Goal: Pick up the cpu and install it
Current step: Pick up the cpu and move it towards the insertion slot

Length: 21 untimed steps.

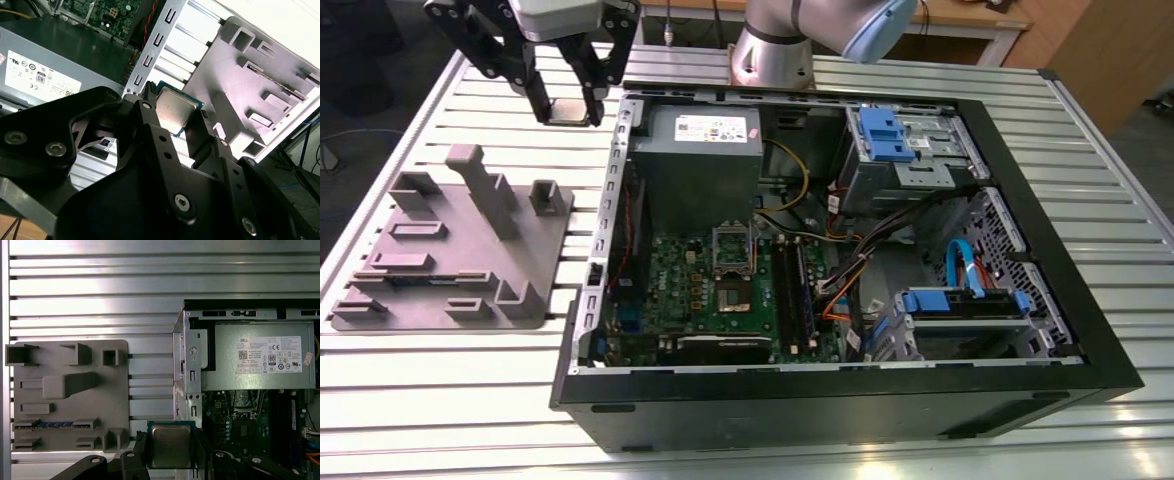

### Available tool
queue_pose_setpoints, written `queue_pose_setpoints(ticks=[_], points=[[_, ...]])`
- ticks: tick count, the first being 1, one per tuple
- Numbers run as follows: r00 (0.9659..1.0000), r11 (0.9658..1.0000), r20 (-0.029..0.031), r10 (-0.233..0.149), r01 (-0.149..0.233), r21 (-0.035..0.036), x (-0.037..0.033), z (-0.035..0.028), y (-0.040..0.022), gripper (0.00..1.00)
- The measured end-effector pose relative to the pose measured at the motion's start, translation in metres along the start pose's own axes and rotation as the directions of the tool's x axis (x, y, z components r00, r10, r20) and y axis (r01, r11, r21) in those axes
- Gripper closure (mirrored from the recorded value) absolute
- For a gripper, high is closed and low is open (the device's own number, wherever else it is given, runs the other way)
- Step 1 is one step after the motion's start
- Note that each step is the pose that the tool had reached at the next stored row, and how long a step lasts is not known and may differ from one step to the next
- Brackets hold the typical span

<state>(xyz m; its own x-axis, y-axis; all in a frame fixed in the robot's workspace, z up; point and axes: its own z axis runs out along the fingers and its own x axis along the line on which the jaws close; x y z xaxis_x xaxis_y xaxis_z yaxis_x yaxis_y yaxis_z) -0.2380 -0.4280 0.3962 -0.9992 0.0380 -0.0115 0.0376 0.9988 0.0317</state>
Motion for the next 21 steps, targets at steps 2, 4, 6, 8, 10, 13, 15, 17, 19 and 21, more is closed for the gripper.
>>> queue_pose_setpoints(ticks=[2, 4, 6, 8, 10, 13, 15, 17, 19, 21], points=[[1.0, 1.0, 0.0, 0.0, 0.0, 0.0, -0.0001, 0.0, 0.0, 0.53], [1.0, 1.0, 0.0, 0.0, 0.0, 0.0, -0.0004, 0.0, 0.0, 0.53], [1.0, 1.0, 0.0, 0.0, 0.0, 0.0, -0.0007, 0.0, 0.0, 0.53], [1.0, 1.0, 0.0, 0.0, 0.0, 0.0, -0.0013, 0.0, 0.0, 0.53], [1.0, 1.0, 0.0001, 0.0, 0.0, -0.0001, -0.0021, 0.0, 0.0001, 0.53], [1.0, 1.0, 0.0001, 0.0, 0.0, 0.0, -0.0031, 0.0001, 0.0001, 0.53], [1.0, 1.0, 0.0, 0.0, 0.0, 0.0, -0.0038, 0.0, 0.0001, 0.53], [1.0, 1.0, 0.0, 0.0, 0.0, 0.0, -0.0043, 0.0001, 0.0002, 0.53], [1.0, 1.0, 0.0, 0.0, 0.0, 0.0, -0.0049, 0.0001, 0.0002, 0.53], [1.0, 1.0, 0.0, 0.0, 0.0, 0.0, -0.0055, 0.0001, 0.0002, 0.53]])
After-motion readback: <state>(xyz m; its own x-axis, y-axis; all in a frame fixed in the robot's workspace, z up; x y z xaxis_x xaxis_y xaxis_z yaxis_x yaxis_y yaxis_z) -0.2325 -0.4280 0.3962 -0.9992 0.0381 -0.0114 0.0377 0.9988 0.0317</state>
